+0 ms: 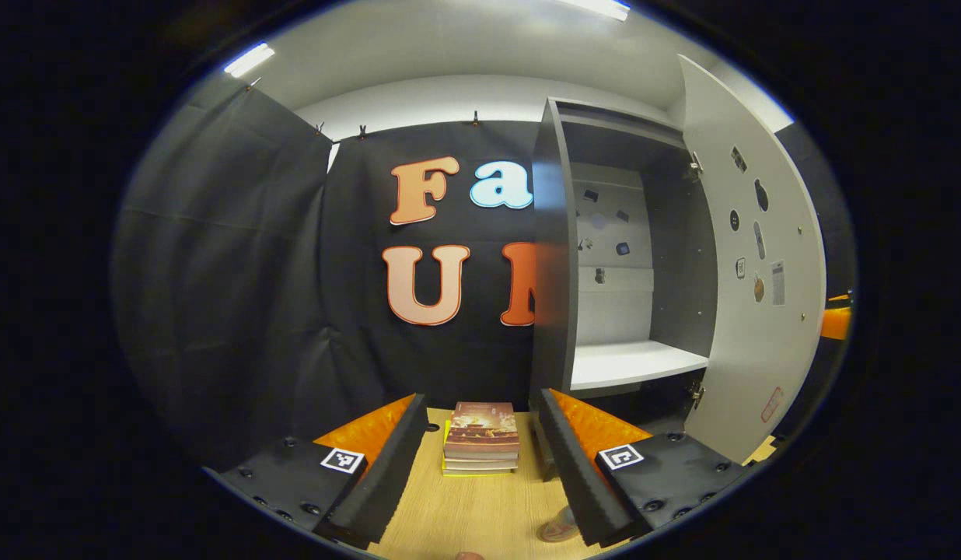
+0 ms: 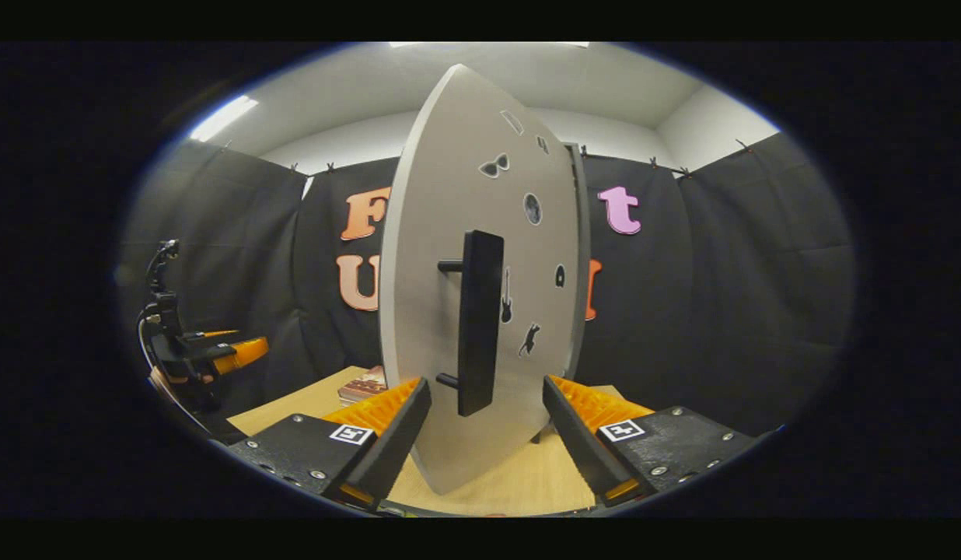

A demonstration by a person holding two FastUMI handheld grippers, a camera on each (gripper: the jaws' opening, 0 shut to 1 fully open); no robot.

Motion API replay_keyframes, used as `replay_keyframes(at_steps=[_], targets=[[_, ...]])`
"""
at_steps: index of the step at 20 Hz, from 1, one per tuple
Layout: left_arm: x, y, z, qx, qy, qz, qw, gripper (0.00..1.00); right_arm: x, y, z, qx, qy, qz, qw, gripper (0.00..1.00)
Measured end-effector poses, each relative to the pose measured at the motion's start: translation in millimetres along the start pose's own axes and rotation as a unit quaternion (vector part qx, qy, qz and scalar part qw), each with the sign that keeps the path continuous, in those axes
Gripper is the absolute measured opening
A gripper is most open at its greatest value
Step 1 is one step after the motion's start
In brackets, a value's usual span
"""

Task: Open the cabinet door with the right hand, grasp the bottle in the cabinet with the left hand and place it on the coaster, then close the cabinet door with the right hand.

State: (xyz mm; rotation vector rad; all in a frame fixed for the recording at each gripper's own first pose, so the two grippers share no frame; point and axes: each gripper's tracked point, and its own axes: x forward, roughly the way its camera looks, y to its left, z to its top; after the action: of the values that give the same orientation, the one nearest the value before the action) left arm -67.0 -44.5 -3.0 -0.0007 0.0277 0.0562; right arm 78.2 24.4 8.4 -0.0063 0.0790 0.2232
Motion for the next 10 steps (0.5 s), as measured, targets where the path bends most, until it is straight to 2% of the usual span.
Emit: replay_keyframes(at_steps=[4,5,8,10], targets=[[37,21,-2,0.011,-0.004,-0.01,1.0,0.94,59,38,-1,-0.008,0.008,0.005,1.0,0.91],[48,25,-2,0.014,-0.007,-0.014,1.0,0.94,72,48,0,-0.008,0.006,0.005,1.0,0.87],[76,35,-5,0.03,-0.013,-0.026,0.999,0.94,109,69,1,-0.006,0.003,0.003,1.0,0.97],[92,40,-8,0.034,-0.018,-0.036,0.999,0.94,130,80,2,0.001,0.005,0.0,1.0,0.98]])
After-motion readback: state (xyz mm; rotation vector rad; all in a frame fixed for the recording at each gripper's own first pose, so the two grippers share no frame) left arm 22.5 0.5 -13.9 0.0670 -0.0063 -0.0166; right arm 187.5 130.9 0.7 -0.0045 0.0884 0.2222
